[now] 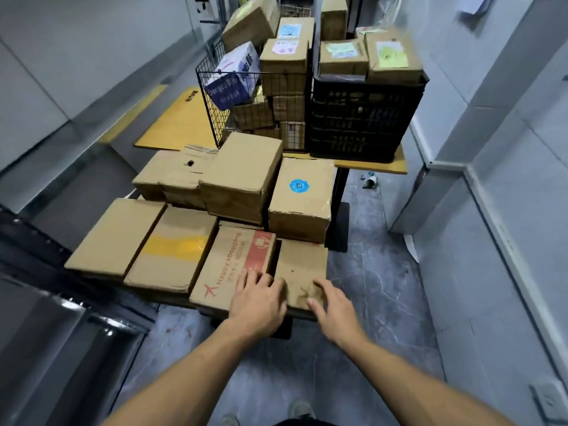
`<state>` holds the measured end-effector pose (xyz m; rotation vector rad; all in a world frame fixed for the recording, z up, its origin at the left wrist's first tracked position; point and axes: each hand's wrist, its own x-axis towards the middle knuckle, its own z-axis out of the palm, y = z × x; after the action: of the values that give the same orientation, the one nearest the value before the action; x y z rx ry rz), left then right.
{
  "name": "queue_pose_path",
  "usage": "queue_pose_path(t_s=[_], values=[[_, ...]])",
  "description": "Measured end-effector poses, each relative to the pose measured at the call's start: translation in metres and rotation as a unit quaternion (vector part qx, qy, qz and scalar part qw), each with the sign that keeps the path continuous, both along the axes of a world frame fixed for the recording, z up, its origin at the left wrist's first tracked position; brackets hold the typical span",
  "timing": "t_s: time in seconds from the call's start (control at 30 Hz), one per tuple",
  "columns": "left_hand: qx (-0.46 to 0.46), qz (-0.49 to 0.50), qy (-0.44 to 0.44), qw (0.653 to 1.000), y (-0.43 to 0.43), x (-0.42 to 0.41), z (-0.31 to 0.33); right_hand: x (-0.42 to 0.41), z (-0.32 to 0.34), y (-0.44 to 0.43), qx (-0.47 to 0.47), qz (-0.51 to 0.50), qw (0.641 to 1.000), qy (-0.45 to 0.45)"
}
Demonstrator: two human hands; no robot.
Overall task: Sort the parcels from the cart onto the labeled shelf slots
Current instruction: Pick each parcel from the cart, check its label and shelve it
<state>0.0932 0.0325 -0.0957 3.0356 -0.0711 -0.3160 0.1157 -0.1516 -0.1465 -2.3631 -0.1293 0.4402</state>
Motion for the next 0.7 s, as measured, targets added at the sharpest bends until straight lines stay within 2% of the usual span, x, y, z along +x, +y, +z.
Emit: queue_pose_path(t_s=[0.13, 0.23, 0.37, 0.6, 0.67, 0.7], values=[[-0.019, 0.048, -0.032, 0.998, -0.016, -0.004, -0.003, 0.003, -0.003, -0.005, 0.066, -0.019, 0.998, 0.006], [-0.106, 0.095, -0.068, 0.988, -0.023, -0.011, -0.005, 0.005, -0.001, -0.007, 0.098, -0.036, 0.994, 0.01], [-0.258, 0.16, -0.134, 0.943, -0.039, -0.024, -0.001, 0.001, 0.012, -0.014, 0.146, -0.058, 0.988, 0.004], [-0.395, 0.197, -0.207, 0.873, -0.057, -0.05, 0.014, -0.015, 0.041, -0.034, 0.187, -0.055, 0.979, -0.064], [-0.446, 0.21, -0.227, 0.84, -0.057, -0.057, 0.02, -0.018, 0.053, -0.036, 0.207, -0.049, 0.972, -0.098], [-0.489, 0.224, -0.232, 0.81, -0.057, -0.061, 0.022, -0.019, 0.059, -0.036, 0.217, -0.041, 0.968, -0.117]])
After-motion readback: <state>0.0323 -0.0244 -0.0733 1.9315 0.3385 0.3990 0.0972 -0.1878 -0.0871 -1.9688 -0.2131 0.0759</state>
